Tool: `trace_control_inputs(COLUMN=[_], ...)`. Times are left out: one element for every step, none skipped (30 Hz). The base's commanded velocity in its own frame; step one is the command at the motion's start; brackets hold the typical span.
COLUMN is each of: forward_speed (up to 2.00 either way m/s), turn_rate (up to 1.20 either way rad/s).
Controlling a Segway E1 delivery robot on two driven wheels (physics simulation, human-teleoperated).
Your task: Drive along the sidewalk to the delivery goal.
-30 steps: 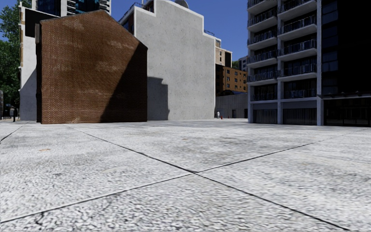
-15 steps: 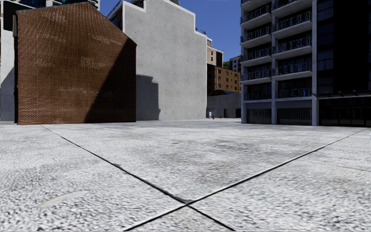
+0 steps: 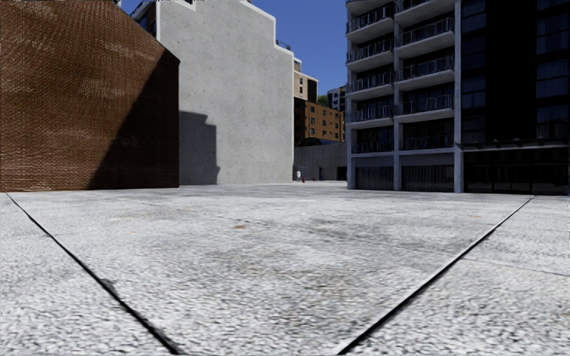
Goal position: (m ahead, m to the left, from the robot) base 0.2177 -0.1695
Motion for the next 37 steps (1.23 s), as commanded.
trace_control_inputs(forward_speed=[1.32,1.32,1.32,1.32,1.32,1.32,1.17,0.0,0.0,0.0,0.0,0.0,0.0,0.0,0.0,0.0,0.0,0.0,0.0,0.0,0.0,0.0,0.0,0.0,0.0,0.0,0.0,0.0,0.0,0.0,0.0,0.0,0.0,0.0,0.0,0.0,0.0], turn_rate=[-0.3,-0.3,-0.3,-0.3,-0.3,-0.3,-0.28,0.0,0.0,0.0,0.0,0.0,0.0,0.0,0.0,0.0,0.0,0.0,0.0,0.0,0.0,0.0,0.0,0.0,0.0,0.0,0.0,0.0,0.0,0.0,0.0,0.0,0.0,0.0,0.0,0.0,0.0])
